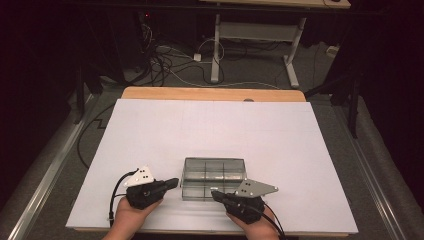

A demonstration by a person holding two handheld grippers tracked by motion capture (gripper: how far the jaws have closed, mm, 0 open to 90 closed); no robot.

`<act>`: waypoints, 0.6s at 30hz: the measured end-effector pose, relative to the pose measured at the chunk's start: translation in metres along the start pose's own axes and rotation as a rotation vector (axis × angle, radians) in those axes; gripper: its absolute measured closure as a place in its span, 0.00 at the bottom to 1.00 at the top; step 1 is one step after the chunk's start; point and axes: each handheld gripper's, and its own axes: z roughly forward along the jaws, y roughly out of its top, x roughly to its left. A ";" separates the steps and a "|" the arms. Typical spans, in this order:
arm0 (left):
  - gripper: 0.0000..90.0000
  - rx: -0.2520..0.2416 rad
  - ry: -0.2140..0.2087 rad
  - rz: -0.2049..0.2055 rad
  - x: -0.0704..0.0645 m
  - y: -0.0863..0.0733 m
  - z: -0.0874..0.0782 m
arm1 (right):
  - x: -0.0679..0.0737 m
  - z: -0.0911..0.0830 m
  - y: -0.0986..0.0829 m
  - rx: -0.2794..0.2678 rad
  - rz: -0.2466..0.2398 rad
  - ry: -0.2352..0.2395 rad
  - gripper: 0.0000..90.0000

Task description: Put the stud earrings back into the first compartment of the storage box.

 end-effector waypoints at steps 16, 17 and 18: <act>0.97 -0.026 -0.042 0.018 -0.013 0.007 0.003 | -0.001 -0.004 0.008 -0.038 -0.002 -0.005 1.00; 0.97 -0.028 -0.040 0.016 -0.013 0.007 0.004 | -0.001 -0.004 0.009 -0.037 -0.004 -0.004 1.00; 0.97 -0.029 -0.039 0.015 -0.014 0.008 0.004 | -0.001 -0.004 0.009 -0.037 -0.005 -0.004 1.00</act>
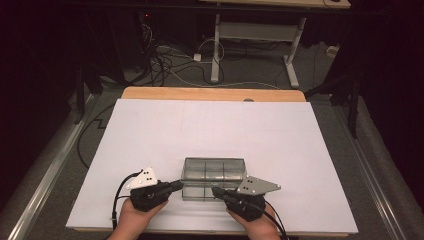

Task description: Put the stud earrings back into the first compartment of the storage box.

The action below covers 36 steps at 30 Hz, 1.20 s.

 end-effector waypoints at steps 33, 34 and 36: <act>0.97 -0.022 -0.001 0.030 -0.001 0.009 0.004 | -0.001 -0.009 -0.007 0.012 -0.008 -0.042 1.00; 0.97 -0.022 -0.002 0.032 -0.001 0.009 0.005 | -0.002 -0.010 -0.007 0.012 -0.005 -0.047 1.00; 0.97 -0.021 -0.005 0.034 0.000 0.010 0.006 | -0.004 -0.013 -0.009 0.015 0.000 -0.059 1.00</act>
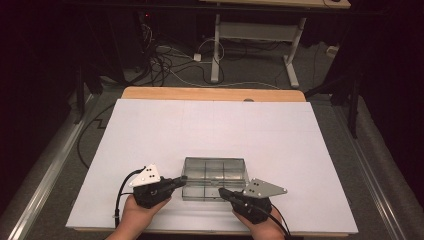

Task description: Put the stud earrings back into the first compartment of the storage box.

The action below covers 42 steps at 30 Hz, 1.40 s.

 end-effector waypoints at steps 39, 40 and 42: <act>0.97 0.011 0.029 0.021 0.015 0.006 0.012 | -0.061 -0.041 -0.013 -0.019 0.060 -0.241 1.00; 0.97 0.009 0.030 0.019 0.015 0.006 0.013 | -0.063 -0.041 -0.012 -0.019 0.055 -0.246 1.00; 0.97 0.008 0.024 0.005 0.017 0.006 0.015 | -0.067 -0.040 -0.011 -0.020 0.054 -0.261 1.00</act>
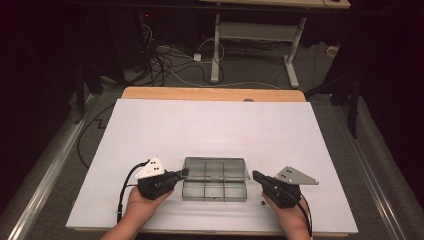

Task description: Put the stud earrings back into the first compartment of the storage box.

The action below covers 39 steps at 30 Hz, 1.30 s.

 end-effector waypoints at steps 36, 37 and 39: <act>0.97 -0.062 0.051 -0.024 0.027 0.022 0.020 | -0.041 0.068 0.045 -0.074 0.014 -0.016 1.00; 0.97 -0.062 0.050 -0.026 0.027 0.022 0.021 | -0.041 0.069 0.046 -0.079 0.028 -0.010 1.00; 0.97 -0.056 0.053 -0.023 0.028 0.023 0.022 | -0.041 0.070 0.046 -0.083 0.035 0.000 1.00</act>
